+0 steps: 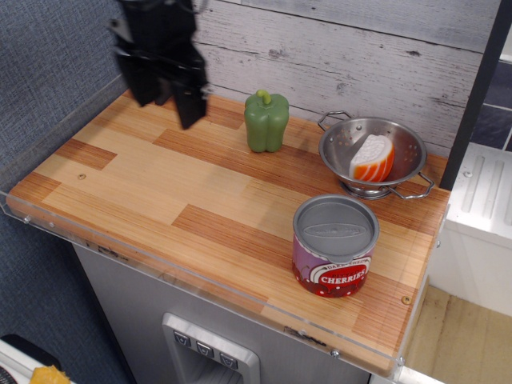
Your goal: Move the capsicum shape to the front corner of the table
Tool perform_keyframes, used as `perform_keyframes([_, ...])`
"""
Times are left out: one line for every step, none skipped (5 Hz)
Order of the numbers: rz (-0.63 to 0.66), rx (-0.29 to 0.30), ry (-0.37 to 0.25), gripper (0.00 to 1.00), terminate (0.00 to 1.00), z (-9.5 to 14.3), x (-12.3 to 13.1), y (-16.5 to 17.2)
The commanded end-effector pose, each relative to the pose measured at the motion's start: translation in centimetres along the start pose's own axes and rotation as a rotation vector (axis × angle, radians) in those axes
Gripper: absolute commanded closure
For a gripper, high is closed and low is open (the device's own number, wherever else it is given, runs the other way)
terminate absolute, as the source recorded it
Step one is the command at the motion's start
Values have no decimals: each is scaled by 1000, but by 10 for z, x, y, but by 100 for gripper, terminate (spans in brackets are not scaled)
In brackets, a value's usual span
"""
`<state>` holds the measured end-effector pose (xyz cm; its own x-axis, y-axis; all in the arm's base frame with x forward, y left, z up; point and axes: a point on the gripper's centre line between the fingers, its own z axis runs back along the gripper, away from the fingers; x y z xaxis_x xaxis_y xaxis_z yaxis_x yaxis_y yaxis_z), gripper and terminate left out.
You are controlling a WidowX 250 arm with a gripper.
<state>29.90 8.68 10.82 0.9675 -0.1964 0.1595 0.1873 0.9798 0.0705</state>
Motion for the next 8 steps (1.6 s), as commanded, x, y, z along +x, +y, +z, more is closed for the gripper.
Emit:
perform_keyframes([-72,39,-35,0,0,-10,60,-5])
perform_keyframes([-116,15,-50,0,0,-12,78,-8])
perform_keyframes([-144,6,-19,0,0,-24,90,-11])
perform_keyframes([-138,8,-5,0,0,-32,97,-10])
perform_keyframes([-131,20,1,0,0,-35,98,-9])
perform_keyframes([-131,19,-3,100,0,-34,97,-9])
perform_keyframes([-118,23,18,100,0,-36,97,-8])
perform_keyframes([-118,2,21,100,0,-41,98,-8])
